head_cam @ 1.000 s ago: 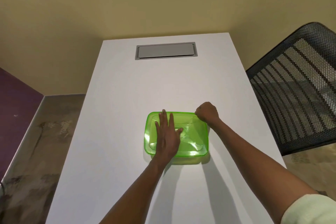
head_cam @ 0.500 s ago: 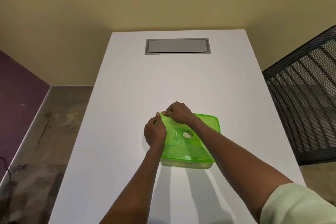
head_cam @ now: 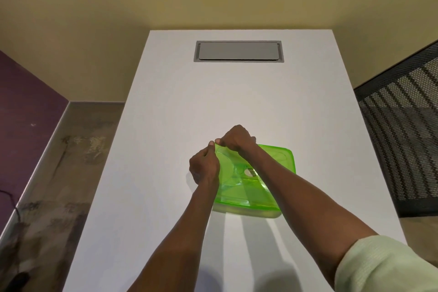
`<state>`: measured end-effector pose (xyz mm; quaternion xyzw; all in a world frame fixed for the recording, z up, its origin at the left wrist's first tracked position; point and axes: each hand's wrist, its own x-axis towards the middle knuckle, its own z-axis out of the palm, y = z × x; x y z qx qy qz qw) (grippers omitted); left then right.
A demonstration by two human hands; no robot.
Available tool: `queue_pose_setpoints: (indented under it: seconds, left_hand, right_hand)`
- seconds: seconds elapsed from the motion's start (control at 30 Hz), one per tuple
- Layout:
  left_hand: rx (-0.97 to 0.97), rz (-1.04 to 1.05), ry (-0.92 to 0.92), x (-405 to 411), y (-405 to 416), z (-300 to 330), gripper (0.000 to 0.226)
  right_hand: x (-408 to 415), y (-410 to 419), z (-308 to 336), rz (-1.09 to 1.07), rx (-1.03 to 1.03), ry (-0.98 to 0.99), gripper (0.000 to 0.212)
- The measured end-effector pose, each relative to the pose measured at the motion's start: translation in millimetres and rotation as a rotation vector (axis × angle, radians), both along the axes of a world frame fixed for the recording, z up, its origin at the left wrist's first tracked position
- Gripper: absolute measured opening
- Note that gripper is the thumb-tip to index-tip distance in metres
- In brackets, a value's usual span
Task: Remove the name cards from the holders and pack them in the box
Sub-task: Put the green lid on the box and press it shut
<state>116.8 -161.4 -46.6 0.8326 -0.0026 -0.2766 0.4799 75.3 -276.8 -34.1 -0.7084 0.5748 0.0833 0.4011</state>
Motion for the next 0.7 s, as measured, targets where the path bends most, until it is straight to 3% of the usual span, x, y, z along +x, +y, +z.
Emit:
queue_pose_setpoints:
  seconds: [0.53,0.7]
  left_hand:
    - [0.011,0.069,0.018,1.7,-3.6,-1.2,0.032]
    - [0.019,0.068,0.008,1.3,-2.8,0.6,0.038]
  right_hand:
    - [6.5,-0.5,4.9,-0.083,0.034,0.072,0.055]
    - [3.9,3.8,5.7,-0.067,-0.006,0.048,0.04]
